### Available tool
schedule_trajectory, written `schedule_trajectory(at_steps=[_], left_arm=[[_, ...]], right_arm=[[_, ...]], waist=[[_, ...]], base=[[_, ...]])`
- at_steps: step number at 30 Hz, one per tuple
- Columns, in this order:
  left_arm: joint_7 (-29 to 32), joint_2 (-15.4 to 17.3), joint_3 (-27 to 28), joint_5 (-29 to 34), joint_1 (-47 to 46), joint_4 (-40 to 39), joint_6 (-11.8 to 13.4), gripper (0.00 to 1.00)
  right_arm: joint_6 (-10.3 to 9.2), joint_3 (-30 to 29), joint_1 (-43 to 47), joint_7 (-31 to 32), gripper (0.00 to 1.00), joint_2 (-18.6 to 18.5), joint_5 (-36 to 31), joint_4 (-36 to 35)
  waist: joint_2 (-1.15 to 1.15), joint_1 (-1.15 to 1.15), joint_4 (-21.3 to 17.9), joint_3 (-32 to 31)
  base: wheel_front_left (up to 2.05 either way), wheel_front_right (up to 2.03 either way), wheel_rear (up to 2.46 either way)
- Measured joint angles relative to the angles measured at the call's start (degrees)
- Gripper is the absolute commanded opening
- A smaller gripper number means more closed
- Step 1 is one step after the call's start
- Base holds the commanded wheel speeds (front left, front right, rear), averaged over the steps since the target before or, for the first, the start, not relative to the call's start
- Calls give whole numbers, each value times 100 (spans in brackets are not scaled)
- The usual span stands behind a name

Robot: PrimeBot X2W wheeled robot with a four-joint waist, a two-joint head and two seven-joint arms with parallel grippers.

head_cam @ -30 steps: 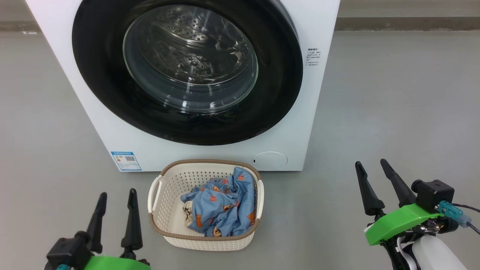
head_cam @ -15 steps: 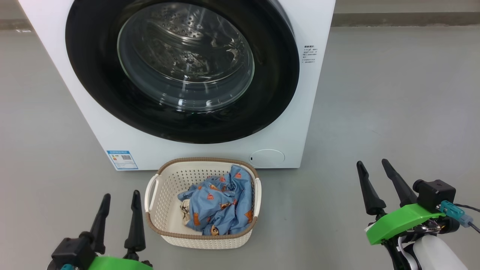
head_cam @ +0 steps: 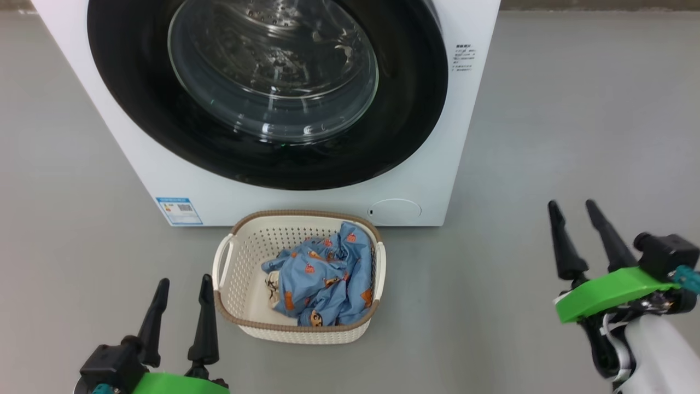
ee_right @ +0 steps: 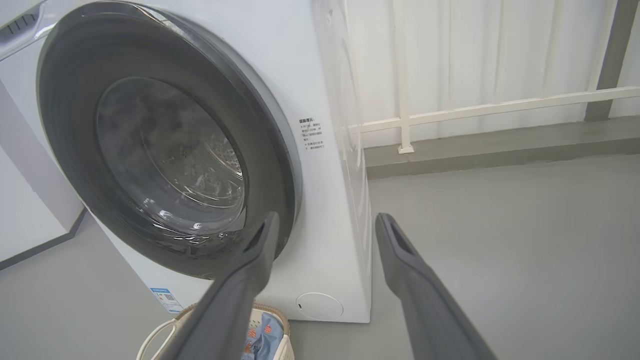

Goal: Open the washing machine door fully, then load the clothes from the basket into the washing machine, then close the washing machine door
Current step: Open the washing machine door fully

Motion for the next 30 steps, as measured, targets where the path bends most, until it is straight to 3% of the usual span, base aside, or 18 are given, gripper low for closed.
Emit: schedule_trajectory(at_steps=[1, 2, 3, 4, 6, 12, 16, 20, 30], left_arm=[[0, 1, -1, 0, 0, -13, 0, 100], [0, 0, -3, 1, -1, -24, 0, 100], [0, 0, -7, 4, -2, -29, 0, 100], [0, 0, -14, 4, -5, -36, 0, 100], [0, 0, -41, 4, -20, -64, 0, 100], [0, -1, -103, 3, -248, -249, 0, 100], [-1, 0, -102, 11, -333, -369, 0, 100], [-1, -1, -121, 11, -378, -465, 0, 100], [-1, -3, -138, 9, -510, -638, 26, 100]], right_arm=[[0, -44, -43, 0, 80, -21, 46, 3], [0, -71, -100, 0, 48, -46, 87, 10], [0, -86, -164, 0, 48, -69, 132, 9], [0, -100, -236, 0, 36, -89, 183, 13], [0, -174, -386, 0, 1, -135, 253, 13], [0, -291, -849, -1, 0, -400, 756, 58], [0, -236, -1222, 2, 0, -504, 1768, 44], [0, -114, -1557, 137, 0, -872, 2574, -3], [0, 108, -2509, 1256, 0, -1351, 4898, -49]], waist=[[0, 0, 15, 34], [0, 0, 31, 69], [0, 0, 48, 107], [0, 0, 65, 146], [0, 0, 102, 228], [0, 0, 227, 512], [0, 0, 321, 710], [0, 0, 423, 890], [0, 0, 635, 1312]], base=[[0, 0, 0], [0, 0, 0], [0, 0, 0], [0, 0, 0], [0, 0, 0], [0, 0, 0], [0, 0, 0], [0, 0, 0], [0, 0, 0]])
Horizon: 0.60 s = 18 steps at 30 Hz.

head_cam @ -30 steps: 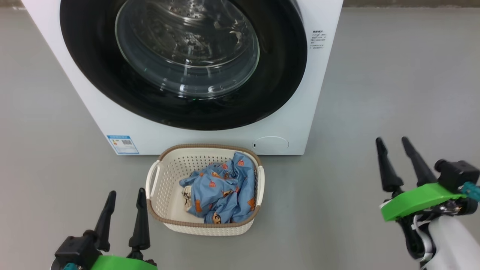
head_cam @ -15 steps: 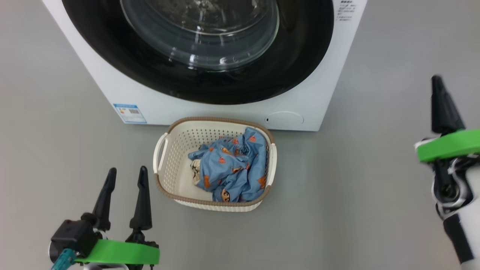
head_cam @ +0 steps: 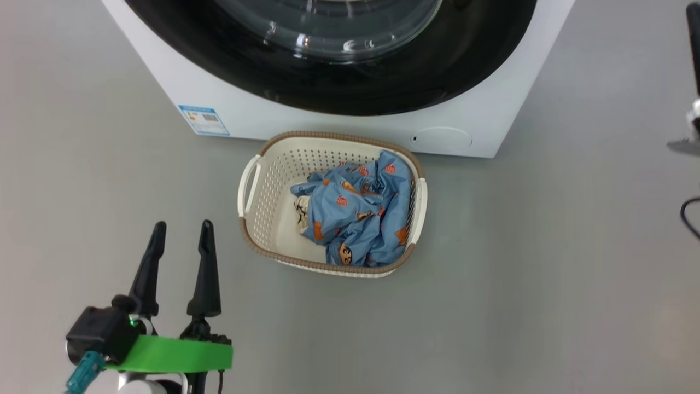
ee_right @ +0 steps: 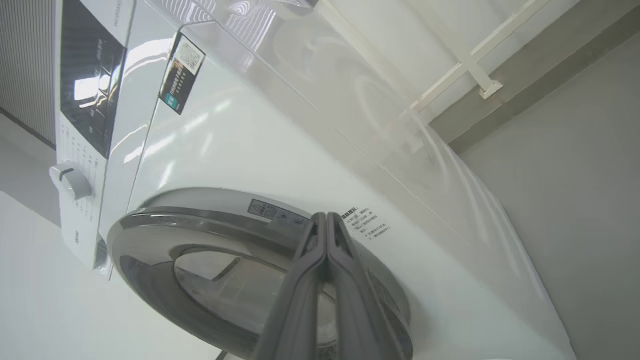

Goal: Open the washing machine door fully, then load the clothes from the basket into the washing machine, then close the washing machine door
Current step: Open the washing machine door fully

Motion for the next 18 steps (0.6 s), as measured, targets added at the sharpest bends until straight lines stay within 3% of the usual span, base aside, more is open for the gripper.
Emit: schedule_trajectory(at_steps=[8, 18], left_arm=[[0, -5, -59, -22, -225, -133, 51, 100], [0, -14, -219, -158, -431, -203, 160, 100]], right_arm=[[0, 132, -982, 757, 0, -215, 720, 405], [0, 188, -1964, 1864, 0, -232, 1474, 990]], waist=[[0, 0, 139, 388], [0, 0, 396, 734]], base=[[0, 0, 0], [0, 0, 0]])
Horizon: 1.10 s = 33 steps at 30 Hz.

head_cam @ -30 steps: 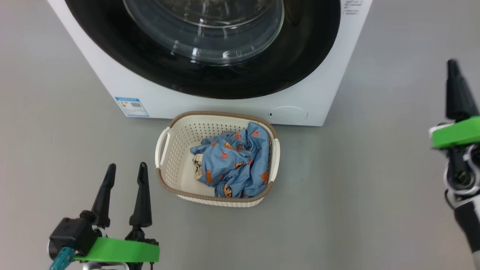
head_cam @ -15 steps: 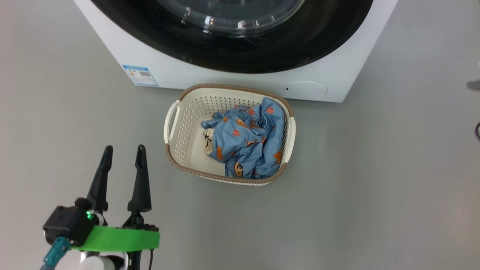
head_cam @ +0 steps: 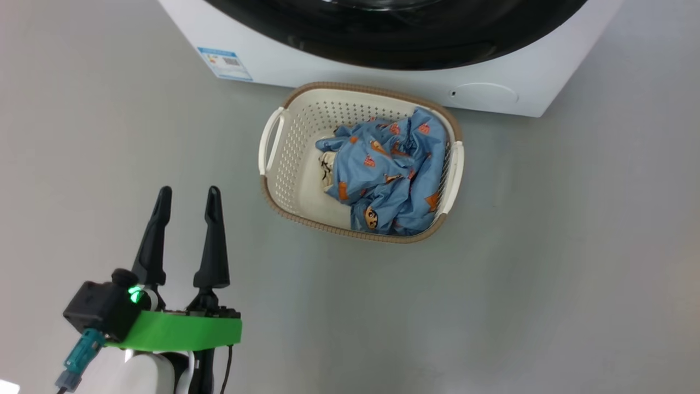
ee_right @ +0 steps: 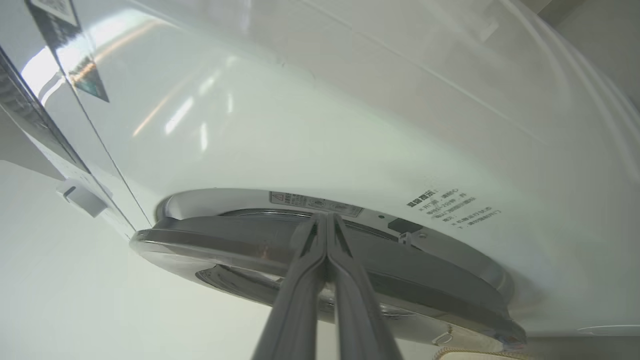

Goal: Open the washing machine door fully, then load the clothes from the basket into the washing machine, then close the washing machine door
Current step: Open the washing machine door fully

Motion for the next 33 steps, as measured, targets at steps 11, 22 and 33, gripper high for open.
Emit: schedule_trajectory(at_steps=[11, 22, 33], left_arm=[[0, -9, -79, -163, -141, -115, 88, 100], [0, -18, -200, -315, -286, -153, 153, 100], [0, -21, -286, -370, -322, -109, 194, 100]], right_arm=[[0, 13, -1004, 1093, 0, 149, 568, 1055], [0, 220, -1936, 1675, 0, 163, 584, 2085], [-1, 424, -2137, 2196, 0, 209, 550, 2360]], waist=[[0, 0, 304, 333], [0, 0, 511, 599], [0, 0, 584, 532]], base=[[0, 0, 0], [0, 0, 0], [0, 0, 0]])
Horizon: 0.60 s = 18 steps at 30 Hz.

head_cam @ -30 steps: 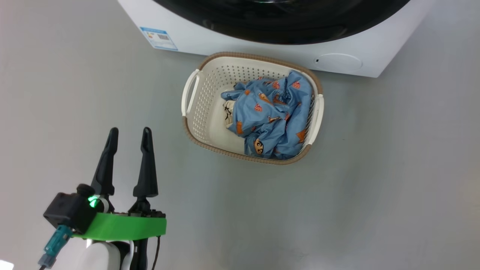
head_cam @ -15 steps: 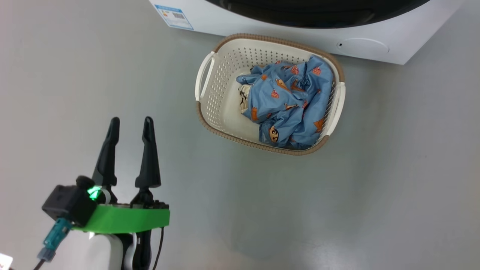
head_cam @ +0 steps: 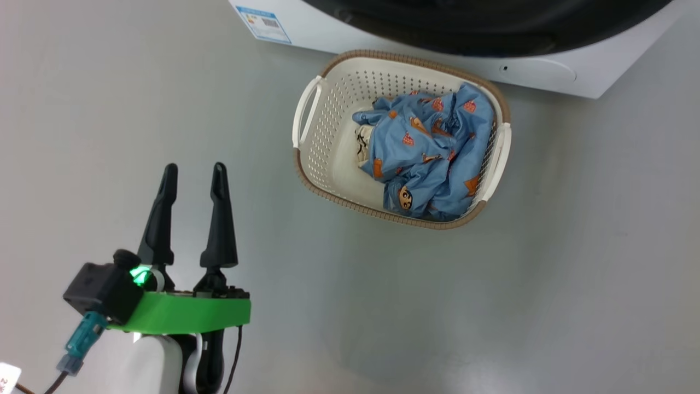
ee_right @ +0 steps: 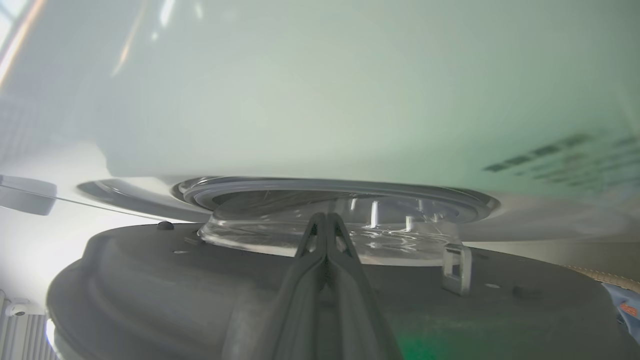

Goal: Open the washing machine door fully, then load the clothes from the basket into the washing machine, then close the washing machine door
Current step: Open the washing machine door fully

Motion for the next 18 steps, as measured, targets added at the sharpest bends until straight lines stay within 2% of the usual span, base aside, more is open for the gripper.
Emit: schedule_trajectory(at_steps=[18], left_arm=[[-1, 3, 383, 416, 553, 506, -204, 100]], right_arm=[[1, 134, 2230, 546, 0, 549, 114, -1021]], waist=[[0, 0, -225, -1032]], base=[[0, 0, 0]])
